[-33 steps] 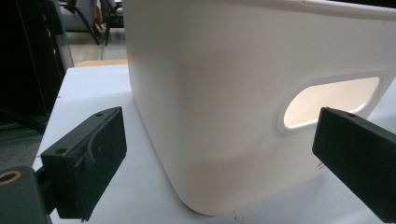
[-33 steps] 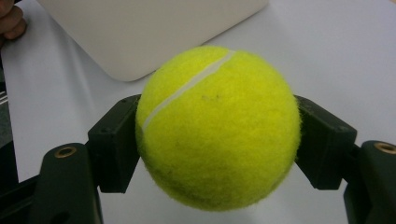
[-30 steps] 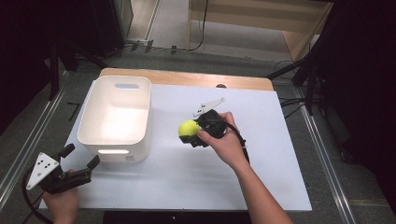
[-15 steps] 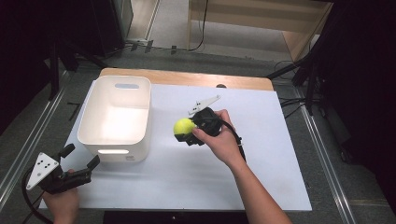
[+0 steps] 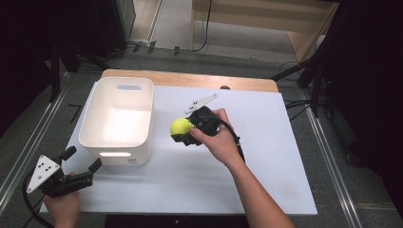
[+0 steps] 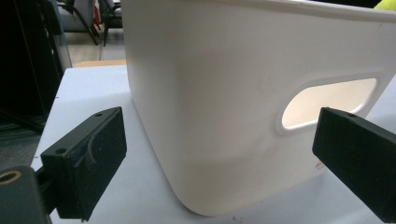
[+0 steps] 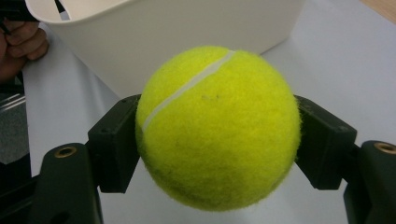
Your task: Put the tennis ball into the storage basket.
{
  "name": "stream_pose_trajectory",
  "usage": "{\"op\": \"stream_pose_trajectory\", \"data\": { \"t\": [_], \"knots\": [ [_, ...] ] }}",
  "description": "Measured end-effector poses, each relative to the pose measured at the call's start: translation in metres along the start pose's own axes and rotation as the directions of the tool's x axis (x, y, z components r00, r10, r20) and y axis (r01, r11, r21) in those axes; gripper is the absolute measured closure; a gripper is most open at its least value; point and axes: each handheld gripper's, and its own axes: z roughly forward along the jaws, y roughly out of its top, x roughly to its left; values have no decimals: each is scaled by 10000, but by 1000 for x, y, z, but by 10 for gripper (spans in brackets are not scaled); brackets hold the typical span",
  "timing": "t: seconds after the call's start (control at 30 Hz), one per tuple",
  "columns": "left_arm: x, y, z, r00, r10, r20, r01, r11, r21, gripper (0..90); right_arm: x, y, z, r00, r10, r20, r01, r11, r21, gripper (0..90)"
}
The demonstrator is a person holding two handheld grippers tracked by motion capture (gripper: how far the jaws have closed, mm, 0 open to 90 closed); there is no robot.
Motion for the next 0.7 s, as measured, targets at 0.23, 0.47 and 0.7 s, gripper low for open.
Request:
{"op": "stream_pose_trajectory", "data": {
  "t": [0.23,0.47,0.7],
  "knots": [
    [0,0,0,10000,-37,24,37,10000,-34,29,2,5,3,10000,-76,-19,76,10000,-14,240],
    [0,0,0,10000,-41,25,41,10000,-33,28,5,13,3,9997,-236,-64,236,9997,-104,240],
    [0,0,0,10000,-37,30,37,10000,-34,28,8,21,6,9991,-385,-176,383,9992,-123,240]
  ]
}}
